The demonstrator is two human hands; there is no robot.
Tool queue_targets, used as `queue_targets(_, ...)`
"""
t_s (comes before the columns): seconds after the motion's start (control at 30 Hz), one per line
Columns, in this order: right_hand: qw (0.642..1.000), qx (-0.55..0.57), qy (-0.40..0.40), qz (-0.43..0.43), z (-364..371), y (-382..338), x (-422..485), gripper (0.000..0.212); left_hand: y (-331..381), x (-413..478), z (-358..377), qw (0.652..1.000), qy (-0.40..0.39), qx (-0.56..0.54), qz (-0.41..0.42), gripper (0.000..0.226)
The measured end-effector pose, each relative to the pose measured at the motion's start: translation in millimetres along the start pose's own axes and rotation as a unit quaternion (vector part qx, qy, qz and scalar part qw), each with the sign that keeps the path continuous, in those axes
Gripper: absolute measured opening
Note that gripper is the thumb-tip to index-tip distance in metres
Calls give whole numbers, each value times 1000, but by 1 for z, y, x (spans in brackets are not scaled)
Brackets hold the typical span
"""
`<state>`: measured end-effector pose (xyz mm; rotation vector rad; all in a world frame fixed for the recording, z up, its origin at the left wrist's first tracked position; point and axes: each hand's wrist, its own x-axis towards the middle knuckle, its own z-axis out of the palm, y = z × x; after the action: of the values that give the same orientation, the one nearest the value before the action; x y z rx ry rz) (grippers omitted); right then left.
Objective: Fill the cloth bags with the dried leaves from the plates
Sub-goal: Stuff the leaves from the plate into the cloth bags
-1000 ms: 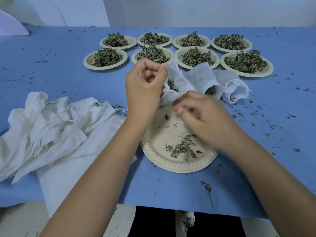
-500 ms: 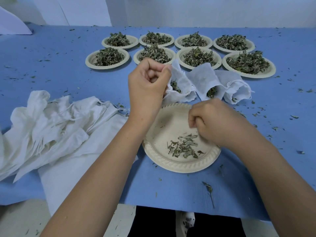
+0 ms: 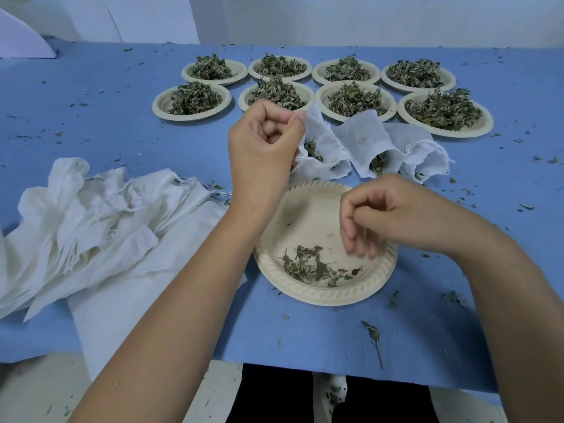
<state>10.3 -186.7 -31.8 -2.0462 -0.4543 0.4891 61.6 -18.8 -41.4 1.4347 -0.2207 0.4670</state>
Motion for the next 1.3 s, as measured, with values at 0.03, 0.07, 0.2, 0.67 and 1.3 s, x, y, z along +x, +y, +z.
queue_targets(0.03, 1000, -20, -16, 8, 0, 1, 0, 34, 0, 0, 0, 1000, 1, 0, -1, 28)
queue_targets(0.07, 998, -34, -53, 14, 3, 0, 0, 33, 0, 0, 0, 1000, 0, 1, 0, 27)
queue_targets(0.2, 992, 13, -124, -10, 17, -4, 1, 29, 1, -1, 1, 1000, -1, 9, 4, 28)
queue_targets(0.67, 976, -159, -115, -94, 37, -4, 15, 45, 0, 0, 1, 1000, -10, 17, 15, 29)
queue_targets(1.3, 978, -93, -41, -180, 42, 2, 15, 8, -1, 0, 0, 1000, -9, 22, 19, 28)
